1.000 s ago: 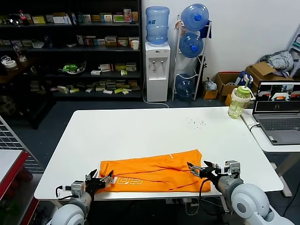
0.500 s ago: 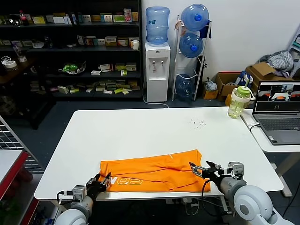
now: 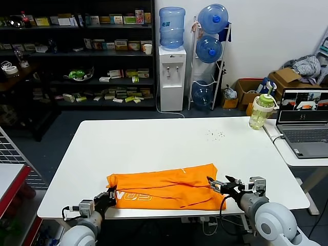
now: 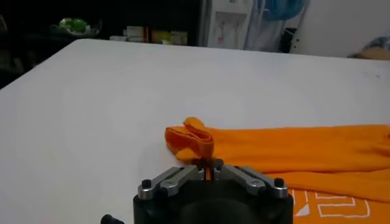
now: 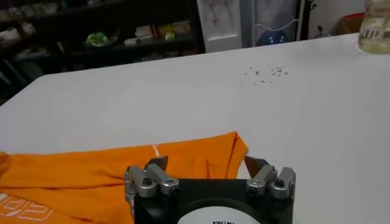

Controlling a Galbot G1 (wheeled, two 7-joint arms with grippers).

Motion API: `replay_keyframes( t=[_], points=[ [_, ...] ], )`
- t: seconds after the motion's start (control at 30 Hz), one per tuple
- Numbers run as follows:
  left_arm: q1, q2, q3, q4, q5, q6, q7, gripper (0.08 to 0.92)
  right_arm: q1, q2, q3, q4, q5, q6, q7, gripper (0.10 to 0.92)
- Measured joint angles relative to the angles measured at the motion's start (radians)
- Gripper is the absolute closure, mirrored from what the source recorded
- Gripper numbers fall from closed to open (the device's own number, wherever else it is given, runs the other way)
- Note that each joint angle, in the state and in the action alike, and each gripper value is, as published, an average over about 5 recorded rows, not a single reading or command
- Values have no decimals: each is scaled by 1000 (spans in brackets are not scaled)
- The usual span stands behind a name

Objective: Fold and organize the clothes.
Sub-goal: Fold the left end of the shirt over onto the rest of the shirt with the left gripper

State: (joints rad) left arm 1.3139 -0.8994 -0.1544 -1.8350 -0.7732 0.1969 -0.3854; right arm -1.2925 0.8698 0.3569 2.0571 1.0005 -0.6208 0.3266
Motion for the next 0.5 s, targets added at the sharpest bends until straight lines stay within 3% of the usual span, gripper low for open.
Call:
replay_keyframes(
  t=[0.23,0.5],
  points=[
    [-17,53,-42,-11,-16,-3,9,868,17,12,-9,-14,-7,5,-6,203],
    [-24,177,-114,41,-56,-24,31,868,48,31,-38,-36,-20,11,-15,203]
  ],
)
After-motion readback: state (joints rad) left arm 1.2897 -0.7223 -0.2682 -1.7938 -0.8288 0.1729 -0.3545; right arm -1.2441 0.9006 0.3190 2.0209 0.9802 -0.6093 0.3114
